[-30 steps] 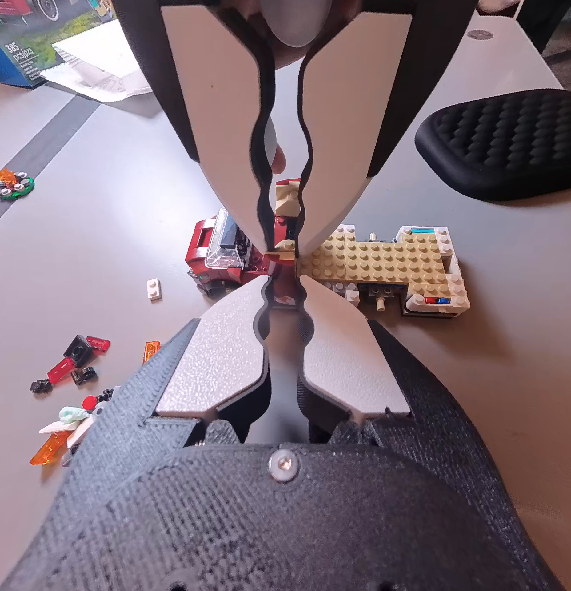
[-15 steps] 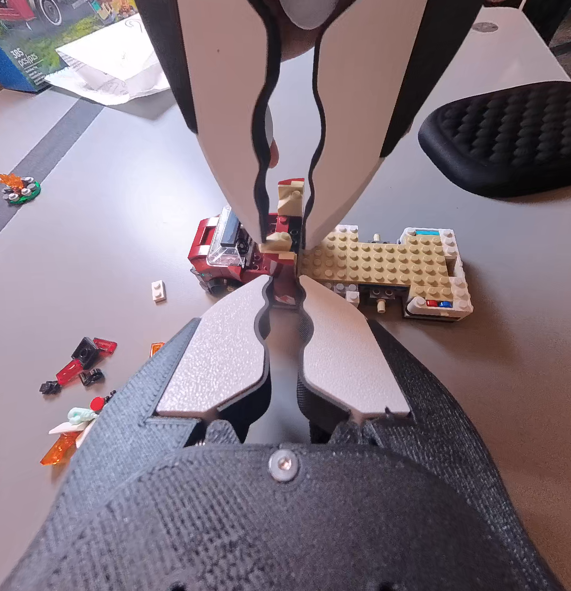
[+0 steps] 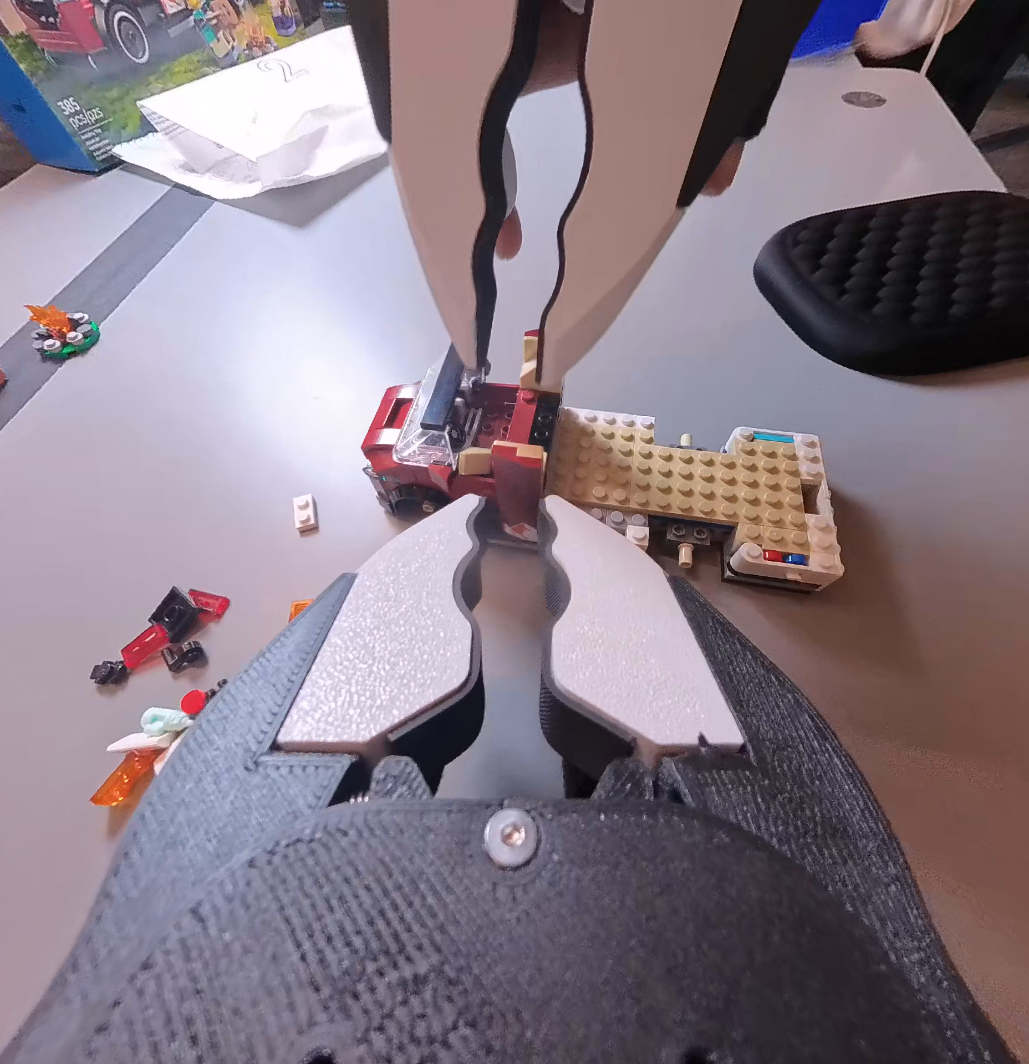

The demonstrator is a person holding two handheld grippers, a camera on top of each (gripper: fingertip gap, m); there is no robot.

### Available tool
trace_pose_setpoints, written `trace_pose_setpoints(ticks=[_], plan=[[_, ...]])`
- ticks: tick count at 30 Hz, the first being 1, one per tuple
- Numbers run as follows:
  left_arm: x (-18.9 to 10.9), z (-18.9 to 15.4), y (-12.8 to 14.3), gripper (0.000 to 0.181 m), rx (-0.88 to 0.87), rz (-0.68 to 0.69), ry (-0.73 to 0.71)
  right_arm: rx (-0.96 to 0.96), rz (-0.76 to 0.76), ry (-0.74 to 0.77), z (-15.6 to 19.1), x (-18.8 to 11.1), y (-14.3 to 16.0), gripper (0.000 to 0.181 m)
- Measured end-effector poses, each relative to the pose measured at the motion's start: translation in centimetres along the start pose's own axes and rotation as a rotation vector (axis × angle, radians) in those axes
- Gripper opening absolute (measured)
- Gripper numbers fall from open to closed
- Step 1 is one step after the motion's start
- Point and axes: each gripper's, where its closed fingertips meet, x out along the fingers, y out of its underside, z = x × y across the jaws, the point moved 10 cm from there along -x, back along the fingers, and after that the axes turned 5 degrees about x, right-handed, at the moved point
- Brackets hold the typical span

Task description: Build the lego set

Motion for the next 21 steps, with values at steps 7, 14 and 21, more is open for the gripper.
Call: trace_pose_setpoints(ticks=[7,14,21], plan=[[0.1,0.5,-0.1,0.02,-0.002,-0.025,0.03,0.029,-0.036,0.022,0.3,-0.2,1.5,0.017],[0.2,1.2,0.0,0.017,-0.029,0.008,0.096,0.056,-0.101,0.056,1.0,-0.6,2.9,0.017],[0.9,0.3,-0.5,0.025,0.012,0.009,0.067,0.232,-0.281,0.132,1.9,-1.3,6.1,0.037]])
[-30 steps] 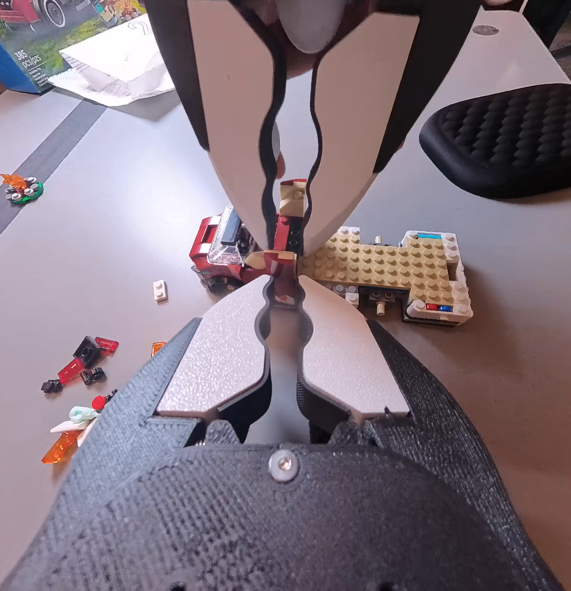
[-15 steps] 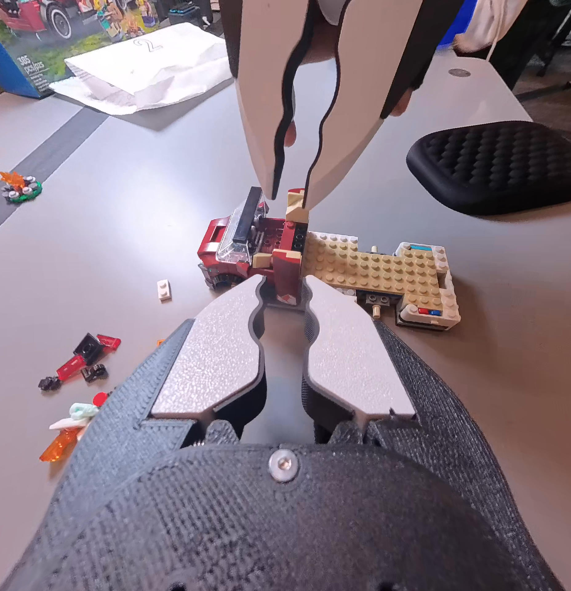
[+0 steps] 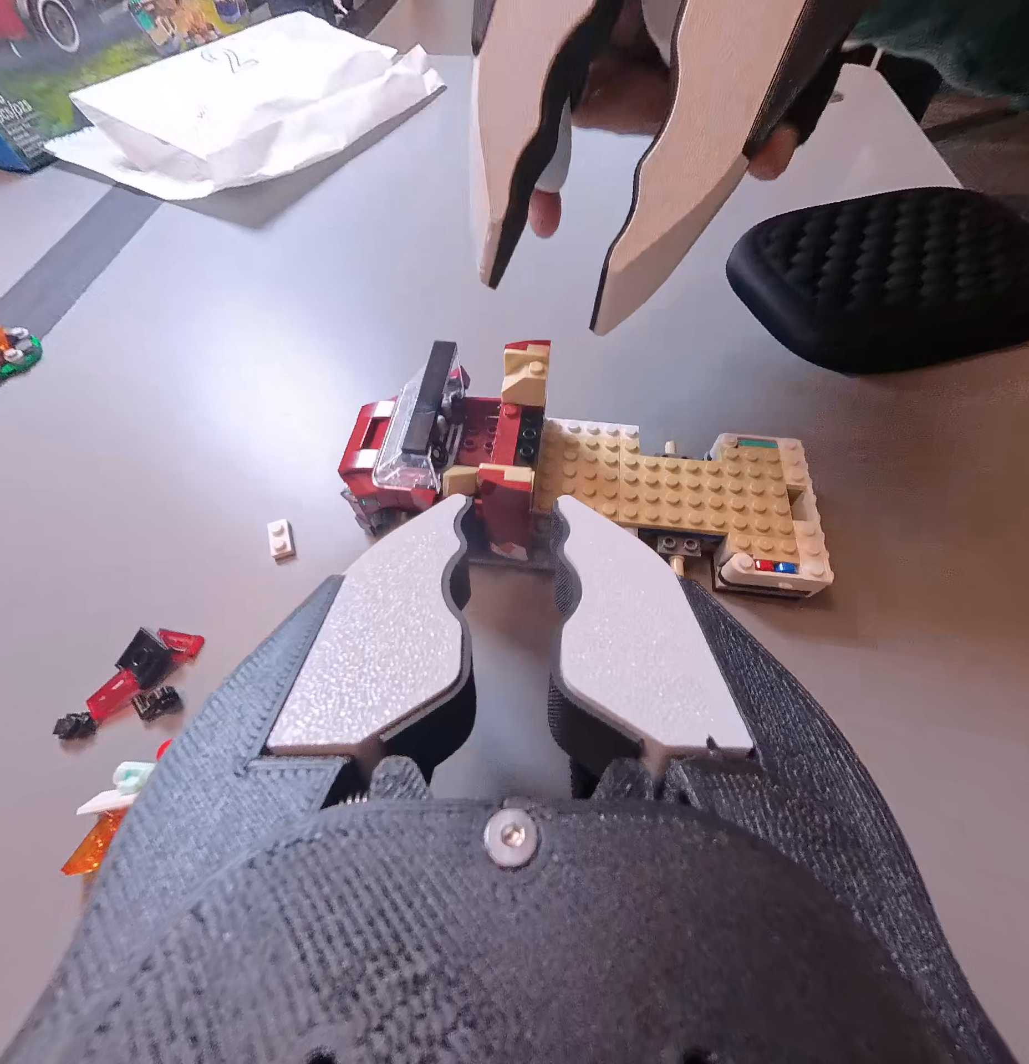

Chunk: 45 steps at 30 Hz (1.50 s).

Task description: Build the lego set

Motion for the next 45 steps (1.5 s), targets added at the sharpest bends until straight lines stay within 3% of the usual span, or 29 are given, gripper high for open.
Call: trace_pose_setpoints(ticks=[7,13,18,23,28,34,39,45], plan=[[0.6,-0.8,-0.6,0.018,0.061,0.056,-0.073,0.278,-0.093,-0.078,0.8,2.0,4.2,0.039],[-0.1,-4.3,-1.1,0.018,-0.06,0.126,-0.216,0.444,-0.081,-0.052,3.1,1.7,4.8,0.063],[-1.4,-7.5,-1.2,0.026,-0.059,0.084,-0.161,0.377,0.099,0.022,7.2,1.6,4.7,0.085],[-3.0,-6.8,-0.6,0.022,-0.041,0.073,-0.126,0.302,0.25,0.061,7.5,2.0,5.3,0.082],[-4.6,-5.2,0.5,0.028,-0.061,0.049,-0.183,0.261,0.35,0.036,7.4,1.2,5.7,0.085],[-4.9,-4.0,2.0,0.028,-0.106,0.057,-0.173,0.241,0.238,0.054,7.5,1.3,6.4,0.075],[-4.7,-4.2,1.8,0.026,-0.101,0.049,-0.153,0.036,0.236,0.262,7.2,0.3,5.8,0.074],[-4.0,-4.5,1.6,0.026,-0.08,0.055,-0.149,-0.527,0.39,0.72,6.5,-1.7,3.1,0.074]])
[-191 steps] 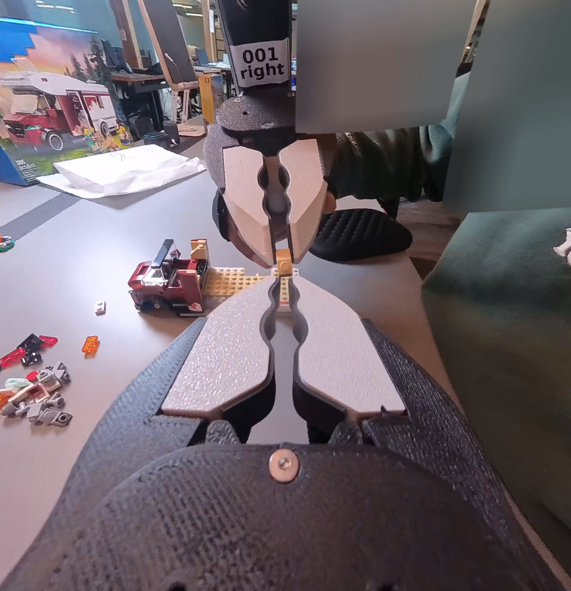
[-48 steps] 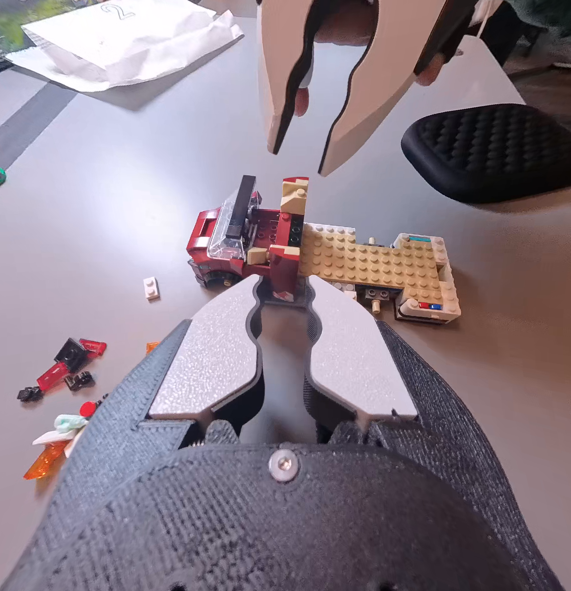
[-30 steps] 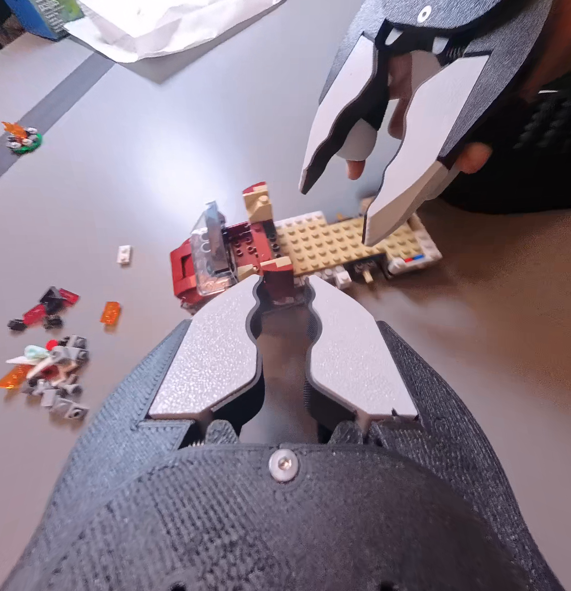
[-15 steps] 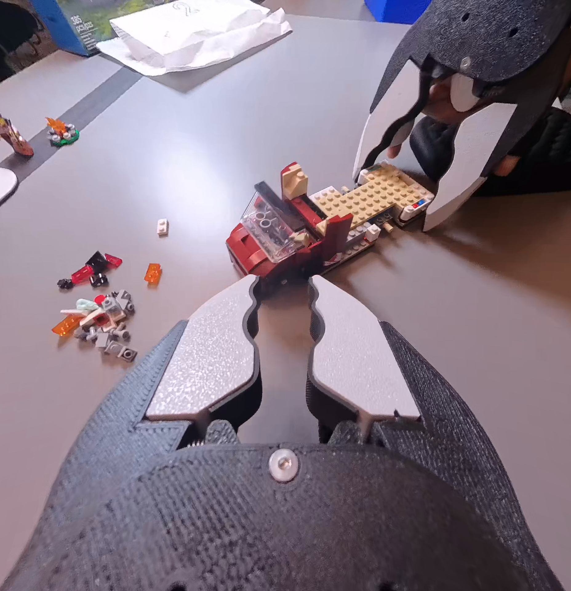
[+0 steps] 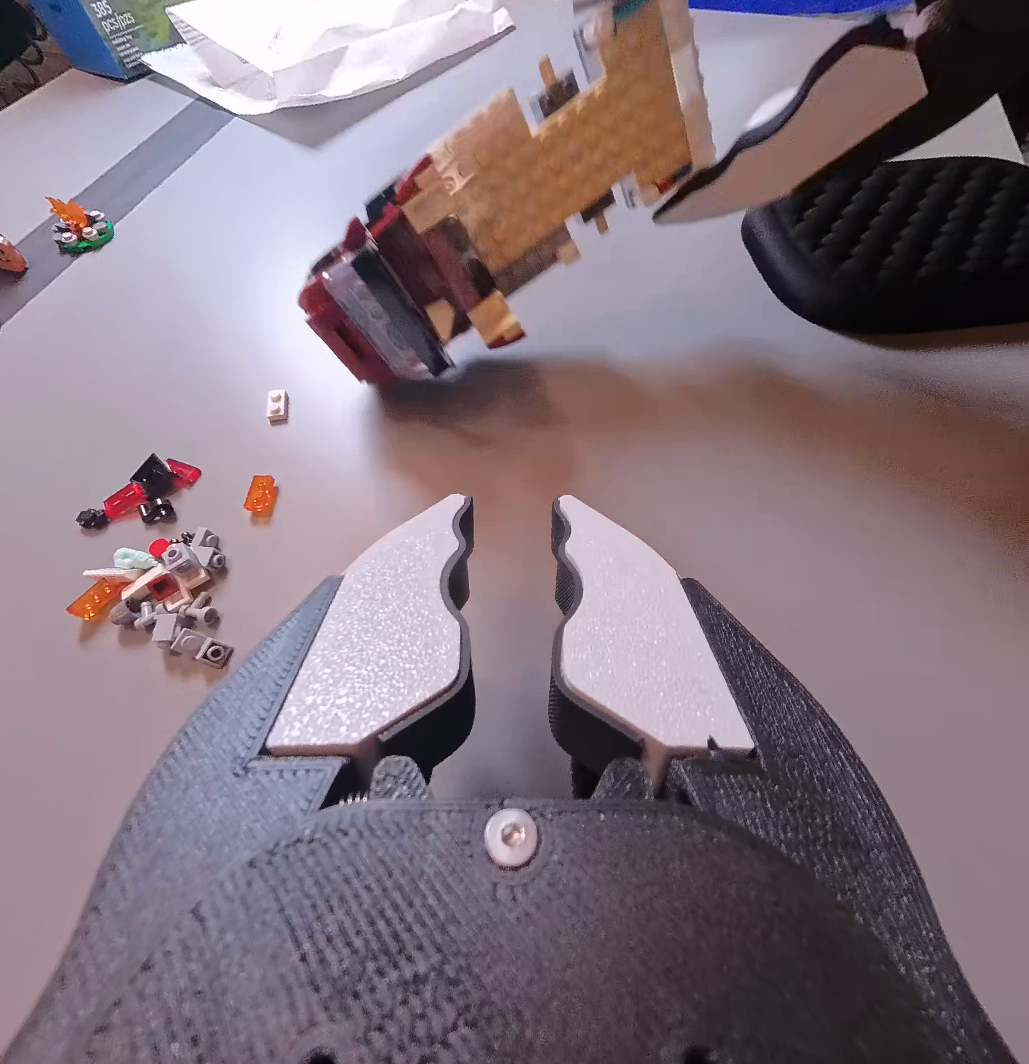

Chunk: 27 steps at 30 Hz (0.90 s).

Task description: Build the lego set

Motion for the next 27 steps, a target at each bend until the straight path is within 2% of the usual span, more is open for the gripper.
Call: trace_pose_setpoints(ticks=[4,9,12,17,20,22,27], plan=[[0.3,-0.2,0.4,0.025,0.005,0.012,0.0,-0.34,0.065,0.155,-0.8,0.0,-0.9,0.072],[0.3,-0.6,0.4,0.025,0.021,0.009,0.003,-0.667,0.169,0.185,-1.7,0.4,-1.6,0.072],[0.3,-0.8,0.4,0.025,0.043,0.011,-0.006,-0.792,0.206,0.214,-2.4,0.0,-2.7,0.072],[0.4,-0.9,0.5,0.025,0.055,0.018,-0.007,-0.88,0.218,0.198,-1.9,-0.8,-4.8,0.072],[0.4,-1.1,0.4,0.025,0.063,0.016,-0.005,-0.786,0.222,0.162,-2.3,-0.8,-4.9,0.072],[0.3,-1.1,0.4,0.025,0.072,0.013,-0.006,-0.62,0.198,0.087,-3.1,-0.5,-4.4,0.072],[0.2,-1.1,0.4,0.025,0.067,0.005,-0.013,0.158,0.045,-0.255,-6.4,0.2,-1.4,0.072]])
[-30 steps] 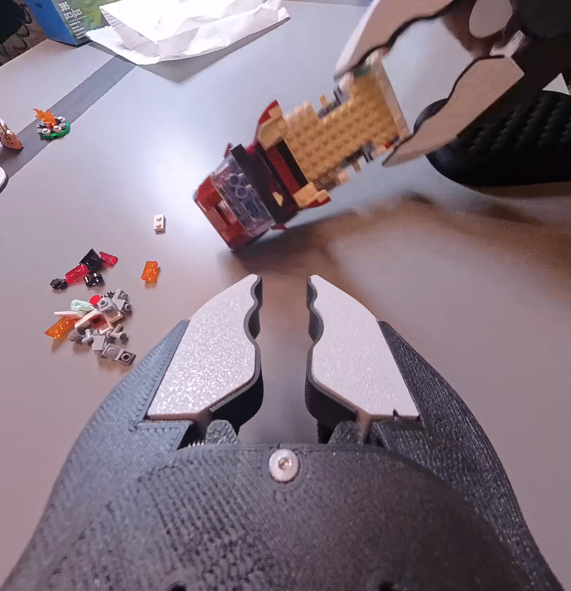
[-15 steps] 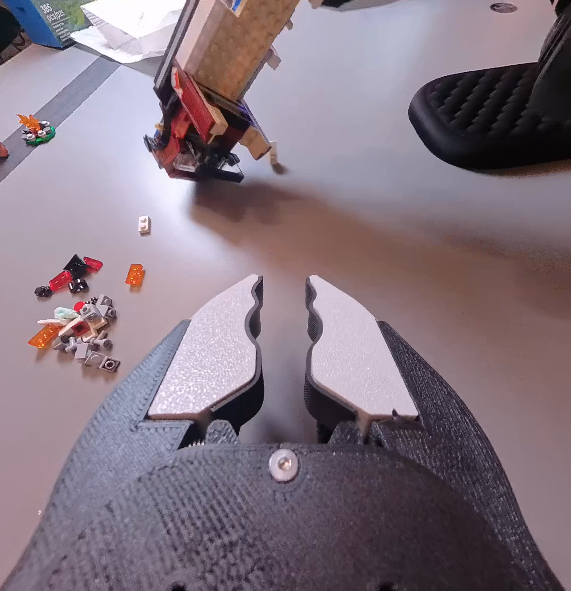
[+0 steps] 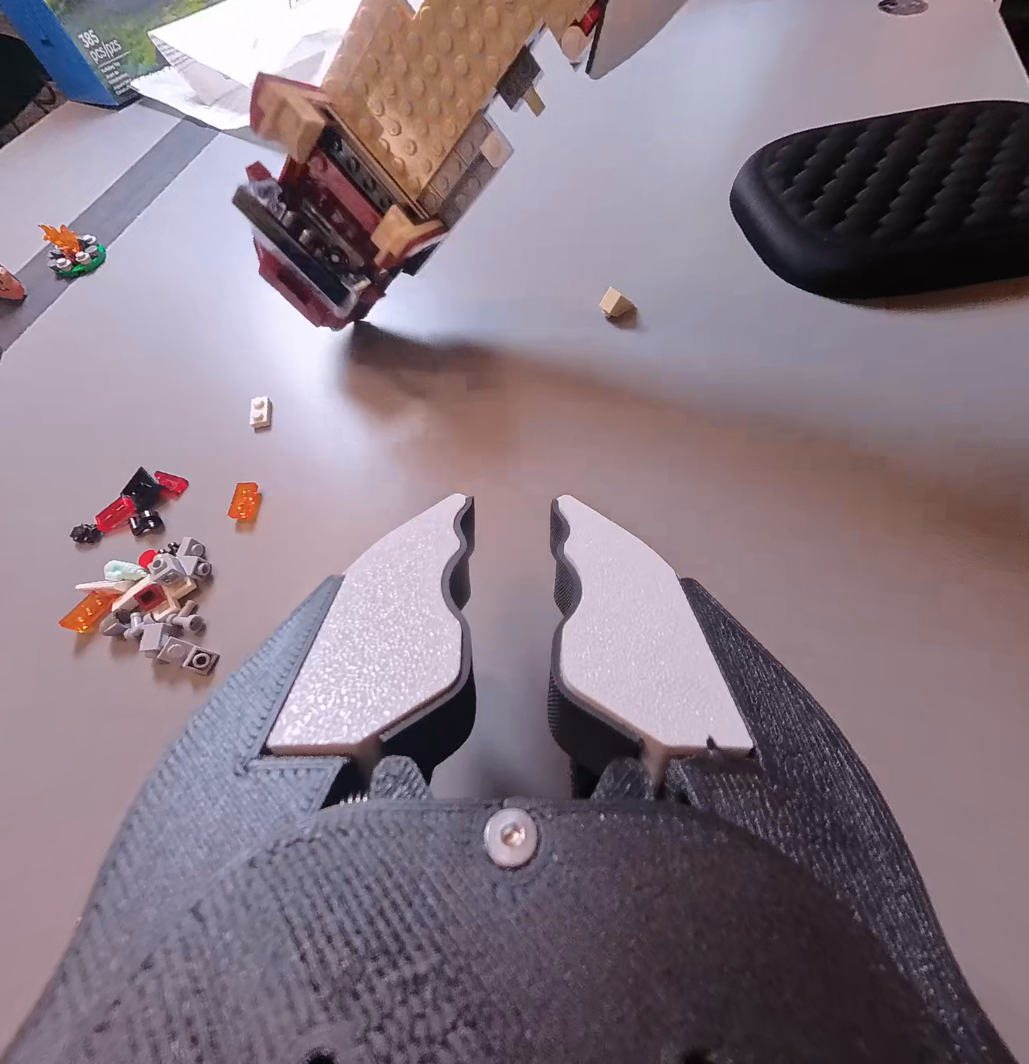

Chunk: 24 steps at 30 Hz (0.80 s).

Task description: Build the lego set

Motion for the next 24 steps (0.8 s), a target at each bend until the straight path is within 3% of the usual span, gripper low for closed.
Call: trace_pose_setpoints(ticks=[6,10,24], plan=[[0.2,0.2,0.1,0.025,-0.024,-0.001,0.008,0.552,-0.197,-0.232,-0.8,1.9,4.6,0.071],[0.4,0.5,0.3,0.025,-0.047,-0.001,0.011,0.814,-0.297,-0.315,1.0,3.0,5.5,0.072],[0.6,0.4,0.6,0.026,-0.084,0.012,0.027,0.95,-0.206,-0.177,11.5,1.9,-0.8,0.073]])
